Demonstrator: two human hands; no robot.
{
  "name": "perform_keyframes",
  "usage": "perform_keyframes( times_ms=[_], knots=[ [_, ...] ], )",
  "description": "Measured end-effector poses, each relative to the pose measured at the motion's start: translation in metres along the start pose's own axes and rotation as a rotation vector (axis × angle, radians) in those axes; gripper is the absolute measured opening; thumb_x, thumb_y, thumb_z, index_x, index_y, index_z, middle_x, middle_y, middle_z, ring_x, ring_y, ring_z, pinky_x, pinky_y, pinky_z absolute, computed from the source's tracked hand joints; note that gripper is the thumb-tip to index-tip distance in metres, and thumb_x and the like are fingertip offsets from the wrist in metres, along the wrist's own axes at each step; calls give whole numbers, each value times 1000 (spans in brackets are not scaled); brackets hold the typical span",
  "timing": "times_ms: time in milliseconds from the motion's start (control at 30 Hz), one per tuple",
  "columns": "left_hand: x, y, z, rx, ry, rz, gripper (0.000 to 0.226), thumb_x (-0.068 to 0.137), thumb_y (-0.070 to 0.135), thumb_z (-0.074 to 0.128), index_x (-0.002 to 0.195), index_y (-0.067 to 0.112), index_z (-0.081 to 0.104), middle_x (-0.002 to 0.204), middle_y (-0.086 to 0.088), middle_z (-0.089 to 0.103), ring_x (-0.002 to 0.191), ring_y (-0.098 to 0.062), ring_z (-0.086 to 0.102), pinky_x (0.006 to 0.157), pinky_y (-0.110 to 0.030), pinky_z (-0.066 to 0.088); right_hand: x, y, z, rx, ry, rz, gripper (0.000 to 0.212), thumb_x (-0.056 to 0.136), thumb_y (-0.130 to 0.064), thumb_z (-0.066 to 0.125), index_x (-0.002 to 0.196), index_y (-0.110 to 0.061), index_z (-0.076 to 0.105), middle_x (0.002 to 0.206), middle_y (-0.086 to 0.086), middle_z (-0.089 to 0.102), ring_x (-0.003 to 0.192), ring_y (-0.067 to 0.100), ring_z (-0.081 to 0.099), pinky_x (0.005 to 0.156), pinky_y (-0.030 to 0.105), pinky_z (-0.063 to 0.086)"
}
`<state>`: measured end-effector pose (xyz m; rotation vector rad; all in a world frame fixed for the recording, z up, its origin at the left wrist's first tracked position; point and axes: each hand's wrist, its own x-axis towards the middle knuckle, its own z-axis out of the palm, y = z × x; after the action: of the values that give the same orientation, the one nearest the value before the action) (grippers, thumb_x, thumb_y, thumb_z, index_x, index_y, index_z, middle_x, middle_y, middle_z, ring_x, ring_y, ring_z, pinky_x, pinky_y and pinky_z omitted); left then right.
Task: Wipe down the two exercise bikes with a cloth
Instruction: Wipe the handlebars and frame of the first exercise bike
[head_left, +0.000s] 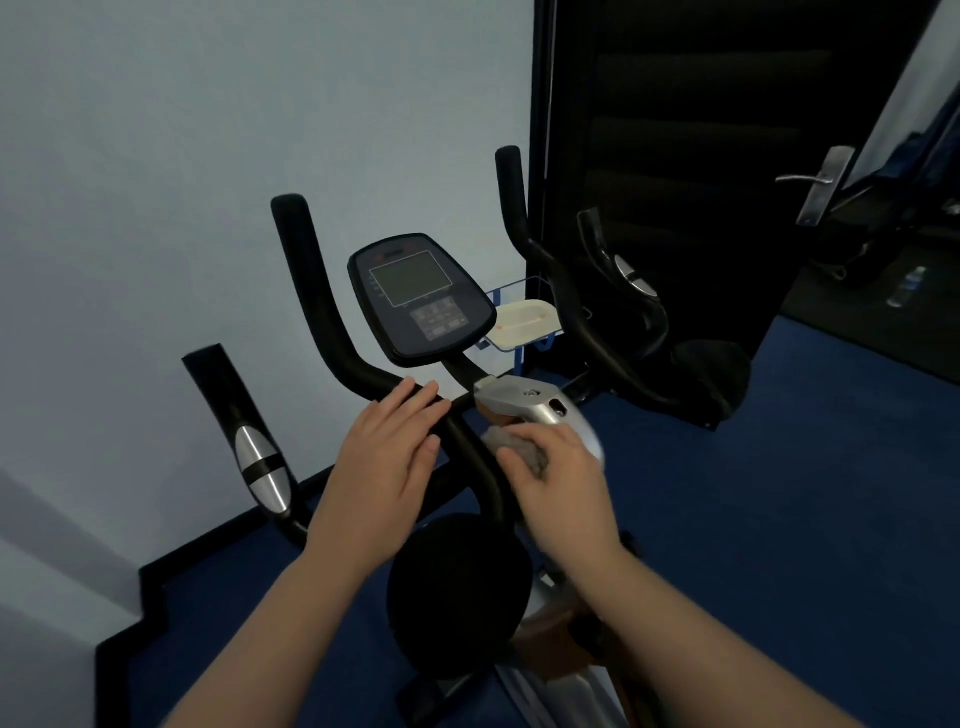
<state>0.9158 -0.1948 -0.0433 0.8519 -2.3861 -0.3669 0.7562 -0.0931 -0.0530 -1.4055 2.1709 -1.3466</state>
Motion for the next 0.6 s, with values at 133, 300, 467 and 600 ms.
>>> perform_keyframes(
  times_ms=[133,300,467,600],
  knots=[
    [0,1,1,4,11,0,44,101,32,33,139,21,53,150,7,43,146,-6,22,120,-44,23,25,5,-18,233,-82,170,22,90,-31,67,112,-27,69,106,-7,67,100,9,62,89,28,51],
    [0,2,0,-18,23,6,43,100,31,36,138,20,54,149,6,44,146,-7,24,119,-46,25,-7,-2,1,299,-29,-27,23,90,-20,68,111,-27,70,107,-14,59,100,-4,56,86,12,45],
    [-1,7,-5,-79,86,-10,38,100,22,42,133,17,59,146,5,48,142,-9,32,119,-42,25,10,-8,-22,158,-247,-179,25,83,-18,75,106,-26,75,102,-13,59,98,-2,55,84,7,40],
    [-17,4,-20,-241,308,-146,34,96,21,46,126,23,62,136,16,55,130,4,44,110,-15,30,28,-17,-40,-18,-479,-264,26,82,-22,77,106,-30,75,103,-16,59,100,0,56,90,21,45]
  ],
)
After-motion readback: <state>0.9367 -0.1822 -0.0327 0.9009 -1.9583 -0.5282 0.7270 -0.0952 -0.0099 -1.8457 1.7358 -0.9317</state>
